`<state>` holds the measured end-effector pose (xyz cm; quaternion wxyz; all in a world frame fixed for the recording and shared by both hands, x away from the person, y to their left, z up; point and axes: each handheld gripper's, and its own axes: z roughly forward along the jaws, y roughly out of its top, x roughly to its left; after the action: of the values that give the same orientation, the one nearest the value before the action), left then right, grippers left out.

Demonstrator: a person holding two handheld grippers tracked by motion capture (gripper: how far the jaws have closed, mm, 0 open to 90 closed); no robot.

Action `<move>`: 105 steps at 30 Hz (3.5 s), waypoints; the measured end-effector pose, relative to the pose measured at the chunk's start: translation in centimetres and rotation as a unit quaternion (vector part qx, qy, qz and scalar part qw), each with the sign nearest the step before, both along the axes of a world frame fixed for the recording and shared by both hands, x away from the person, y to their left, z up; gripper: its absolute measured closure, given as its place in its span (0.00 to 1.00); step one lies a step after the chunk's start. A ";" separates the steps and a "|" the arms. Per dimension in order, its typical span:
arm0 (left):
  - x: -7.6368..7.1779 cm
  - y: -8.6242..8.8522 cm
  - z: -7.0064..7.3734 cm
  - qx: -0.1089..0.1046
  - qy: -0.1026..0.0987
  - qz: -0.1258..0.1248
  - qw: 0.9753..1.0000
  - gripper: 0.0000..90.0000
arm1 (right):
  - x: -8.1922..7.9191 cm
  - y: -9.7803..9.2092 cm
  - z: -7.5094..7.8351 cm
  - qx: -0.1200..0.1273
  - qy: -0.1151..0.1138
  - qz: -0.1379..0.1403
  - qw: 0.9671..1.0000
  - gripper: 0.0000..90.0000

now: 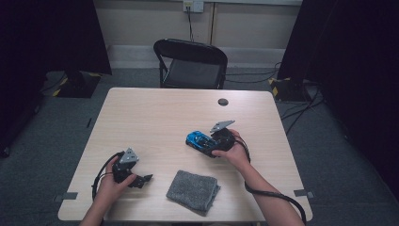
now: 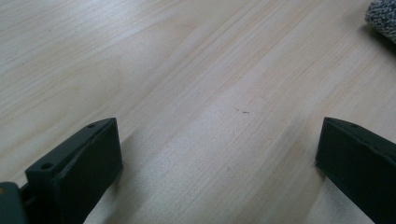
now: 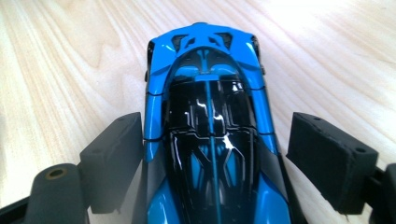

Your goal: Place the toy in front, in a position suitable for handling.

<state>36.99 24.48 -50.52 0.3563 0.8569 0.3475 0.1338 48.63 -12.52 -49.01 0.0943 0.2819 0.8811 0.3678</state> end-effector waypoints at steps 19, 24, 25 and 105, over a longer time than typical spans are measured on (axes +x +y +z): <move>0.0 0.0 0.0 0.000 0.000 0.000 1.000 0.00 | -1.9 -3.0 1.0 0.020 0.000 -0.020 1.000 0.17; 0.0 0.0 0.0 0.000 0.000 0.000 1.000 0.00 | -2.5 -3.5 0.5 0.028 0.002 -0.021 0.999 0.17; 0.0 0.0 0.0 0.000 0.000 0.001 1.000 0.00 | -2.7 -3.6 0.2 0.024 0.004 -0.022 0.999 0.17; -1.8 -6.2 4.1 -0.087 -0.008 -0.122 0.989 0.20 | -3.3 -3.0 -1.5 0.014 -0.027 -0.037 0.999 0.26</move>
<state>35.20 18.24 -46.41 0.4464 0.8574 0.2475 0.0652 45.30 -15.47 -50.50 0.1275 0.3057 0.8622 0.3834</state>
